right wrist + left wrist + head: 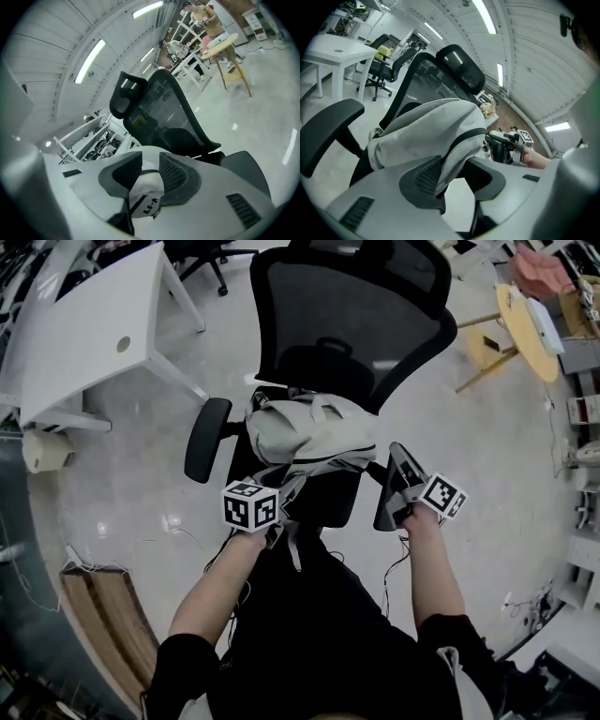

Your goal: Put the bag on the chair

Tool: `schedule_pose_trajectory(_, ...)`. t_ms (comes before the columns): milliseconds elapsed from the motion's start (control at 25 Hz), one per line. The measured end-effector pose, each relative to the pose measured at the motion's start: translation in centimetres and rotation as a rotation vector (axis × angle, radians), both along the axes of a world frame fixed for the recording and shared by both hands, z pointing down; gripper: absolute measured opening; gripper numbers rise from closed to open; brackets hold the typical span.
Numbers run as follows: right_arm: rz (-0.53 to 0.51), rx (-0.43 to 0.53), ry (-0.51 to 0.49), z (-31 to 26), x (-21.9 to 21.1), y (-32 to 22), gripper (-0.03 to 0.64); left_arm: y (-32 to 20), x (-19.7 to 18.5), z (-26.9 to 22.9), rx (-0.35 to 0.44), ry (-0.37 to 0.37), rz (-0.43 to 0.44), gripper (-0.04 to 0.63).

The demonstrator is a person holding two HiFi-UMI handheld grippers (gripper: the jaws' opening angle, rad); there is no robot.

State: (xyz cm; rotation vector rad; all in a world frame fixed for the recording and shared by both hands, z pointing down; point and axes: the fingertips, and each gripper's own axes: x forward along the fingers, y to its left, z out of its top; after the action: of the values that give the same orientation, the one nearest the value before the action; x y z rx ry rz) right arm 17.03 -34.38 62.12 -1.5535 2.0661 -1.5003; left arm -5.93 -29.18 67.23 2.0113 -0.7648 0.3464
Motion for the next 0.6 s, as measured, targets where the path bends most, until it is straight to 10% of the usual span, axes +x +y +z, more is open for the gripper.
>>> schedule_pose_trajectory(320, -0.061, 0.091, -0.066, -4.9, -1.6, 1.3, 0.117, 7.8, -0.7, 0.0, -0.071, -0.022, -0.019, 0.184)
schedule_pose_trajectory(600, -0.113, 0.089, -0.081, -6.0, -3.0, 3.1, 0.109, 8.1, -2.4, -4.9, 0.053, -0.002, -0.120, 0.169)
